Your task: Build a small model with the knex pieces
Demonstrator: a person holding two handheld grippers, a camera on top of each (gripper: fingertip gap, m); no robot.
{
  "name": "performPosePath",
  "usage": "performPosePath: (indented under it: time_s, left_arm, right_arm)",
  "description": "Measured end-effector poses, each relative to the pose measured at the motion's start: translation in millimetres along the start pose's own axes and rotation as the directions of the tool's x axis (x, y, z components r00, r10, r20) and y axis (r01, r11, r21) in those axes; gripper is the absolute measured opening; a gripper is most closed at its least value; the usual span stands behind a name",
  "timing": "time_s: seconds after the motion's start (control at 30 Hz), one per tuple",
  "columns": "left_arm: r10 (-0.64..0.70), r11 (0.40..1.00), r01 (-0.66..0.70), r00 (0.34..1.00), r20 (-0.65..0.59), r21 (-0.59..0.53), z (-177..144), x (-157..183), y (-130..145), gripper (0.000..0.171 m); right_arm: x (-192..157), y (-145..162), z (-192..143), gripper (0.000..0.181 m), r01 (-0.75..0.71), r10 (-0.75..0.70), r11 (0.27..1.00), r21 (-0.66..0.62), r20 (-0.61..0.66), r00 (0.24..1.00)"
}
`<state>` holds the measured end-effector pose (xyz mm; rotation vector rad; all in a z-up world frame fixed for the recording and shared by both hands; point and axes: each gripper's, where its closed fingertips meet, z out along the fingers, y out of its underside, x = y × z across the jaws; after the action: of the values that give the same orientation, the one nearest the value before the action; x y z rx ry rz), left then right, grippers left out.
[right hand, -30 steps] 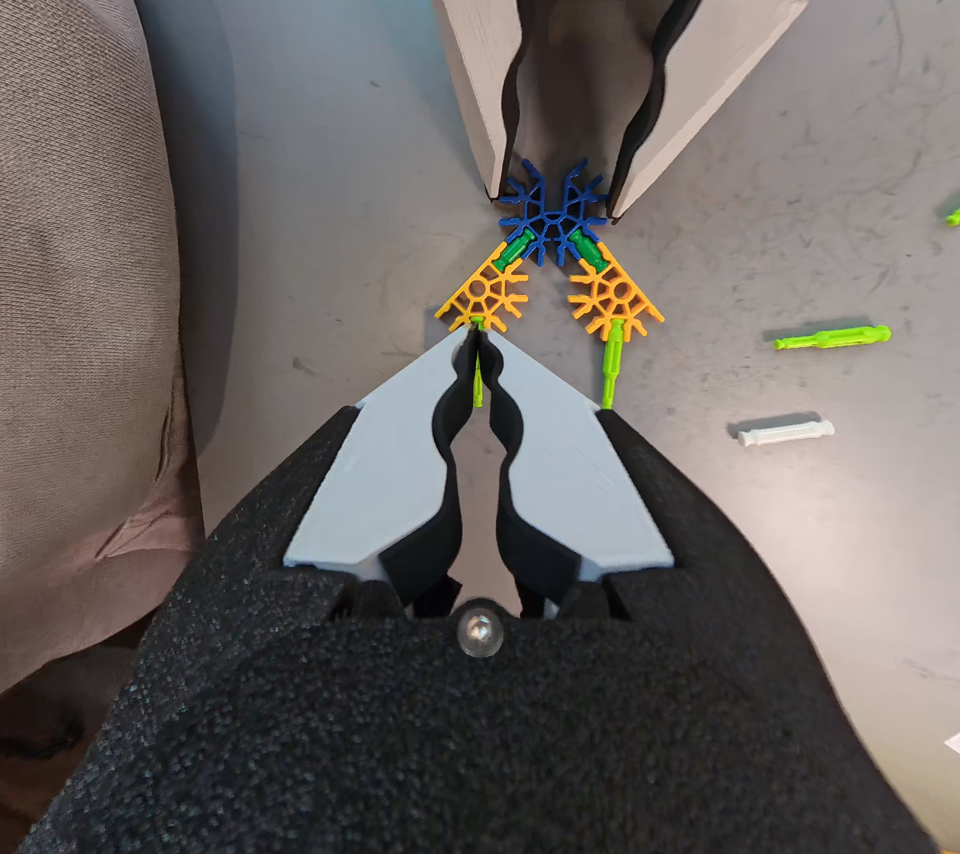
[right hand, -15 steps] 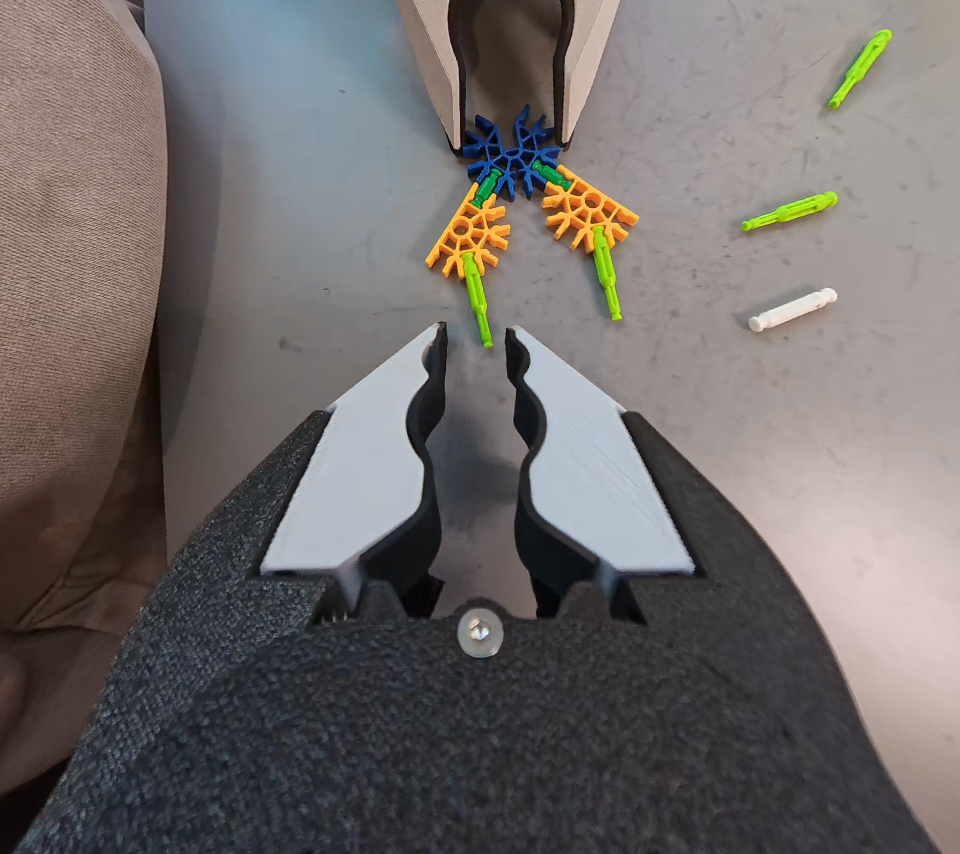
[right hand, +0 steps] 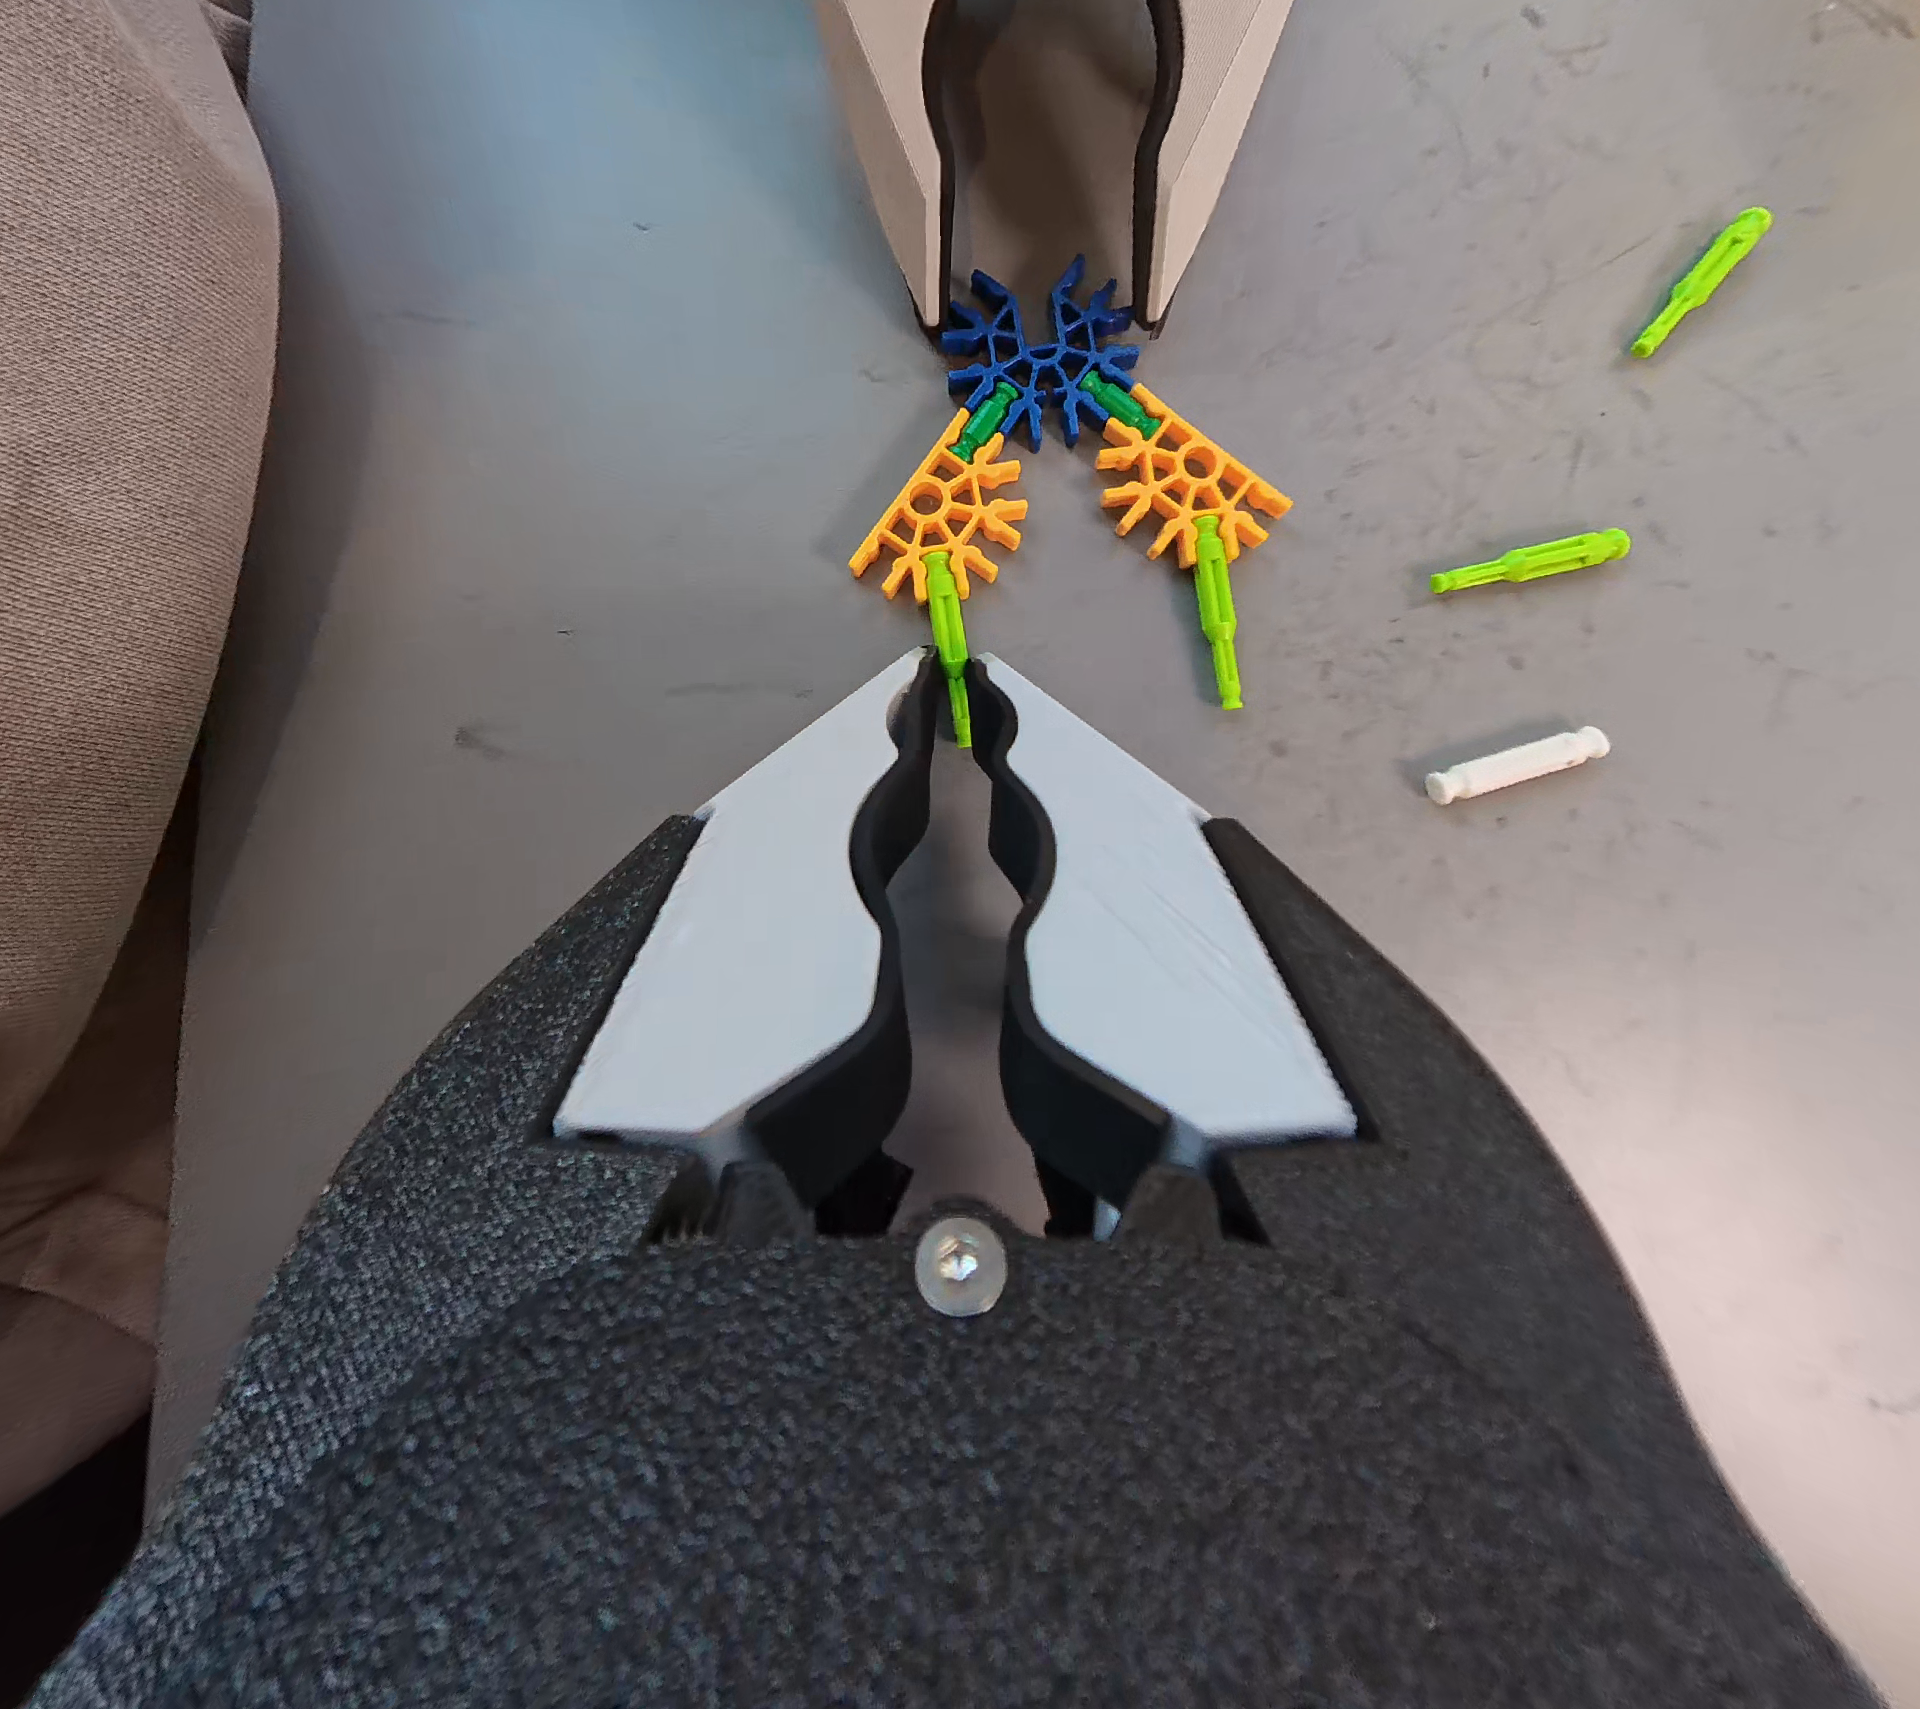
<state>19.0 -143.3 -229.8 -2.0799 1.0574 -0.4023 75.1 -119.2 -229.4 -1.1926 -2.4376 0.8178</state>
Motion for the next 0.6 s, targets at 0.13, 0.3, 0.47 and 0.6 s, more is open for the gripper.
performPosePath:
  time_s: [0.13,0.3,0.47,0.6]
  left_arm:
    - [-0.022,1.0,0.022,1.0,0.017,-0.006,-4,-7,4,0.036]
    - [-0.035,0.999,0.035,0.998,0.056,-0.002,-8,-16,6,0.036]
    - [-0.061,0.998,0.062,0.987,0.15,-0.003,-15,-35,10,0.033]
    - [-0.1,0.994,0.107,0.957,0.271,-0.012,-23,-60,17,0.031]
  right_arm:
    - [6,-7,0,0.006,0.014,-0.015,0.999,0.039,0.029,0.999]
    - [46,-37,-24,0.02,0.008,0.001,0.979,0.203,-0.047,0.999]
    - [94,-39,-37,0.026,-0.033,0.075,0.961,0.276,-0.143,0.987]
    - [91,-27,-26,0.027,-0.045,0.081,0.96,0.277,-0.12,0.989]
